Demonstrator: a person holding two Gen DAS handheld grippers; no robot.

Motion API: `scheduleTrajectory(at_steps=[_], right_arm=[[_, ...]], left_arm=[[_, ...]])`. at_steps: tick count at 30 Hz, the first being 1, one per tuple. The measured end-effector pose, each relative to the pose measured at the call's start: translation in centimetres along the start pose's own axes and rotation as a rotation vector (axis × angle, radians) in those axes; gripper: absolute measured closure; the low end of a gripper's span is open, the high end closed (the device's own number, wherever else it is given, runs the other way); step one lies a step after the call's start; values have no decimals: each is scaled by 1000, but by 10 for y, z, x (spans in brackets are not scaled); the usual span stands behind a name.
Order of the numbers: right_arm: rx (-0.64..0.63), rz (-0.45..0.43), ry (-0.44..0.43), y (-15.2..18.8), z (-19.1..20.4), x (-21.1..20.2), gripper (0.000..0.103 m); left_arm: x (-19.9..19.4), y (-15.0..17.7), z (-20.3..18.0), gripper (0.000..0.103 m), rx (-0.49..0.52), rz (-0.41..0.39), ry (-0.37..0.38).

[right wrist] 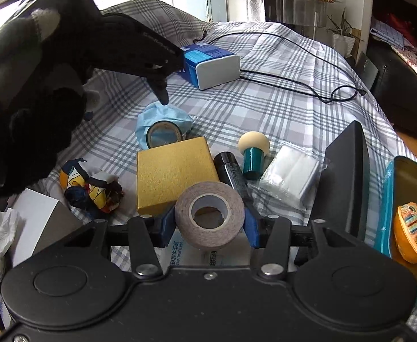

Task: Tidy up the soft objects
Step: 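Grasp the blue face mask with left tool while right tool lifts the tape roll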

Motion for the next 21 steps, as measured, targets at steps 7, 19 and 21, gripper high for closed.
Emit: scheduleTrajectory(at_steps=[7,19,21], right_arm=[[48,-15,-35,-5,-6,8,54],[8,-36,-42,-5,3,13,54],[12,-35,-45,-6,3,15,54]], left_arm=[[20,-22,-22,1,58,1,-2],[67,-17,-32,1,85,89,-16],[75,-15,-31,1,85,110,-11]])
Point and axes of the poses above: each gripper's, at about its wrist camera, not at the fingertips, and x roughly the way its jaws point, z to its left, y to its underside, the point moved 7 cm from there along x, roughly the way its jaws point, and after that the axes turned 8 degrees about x, right-handed, at the moved point
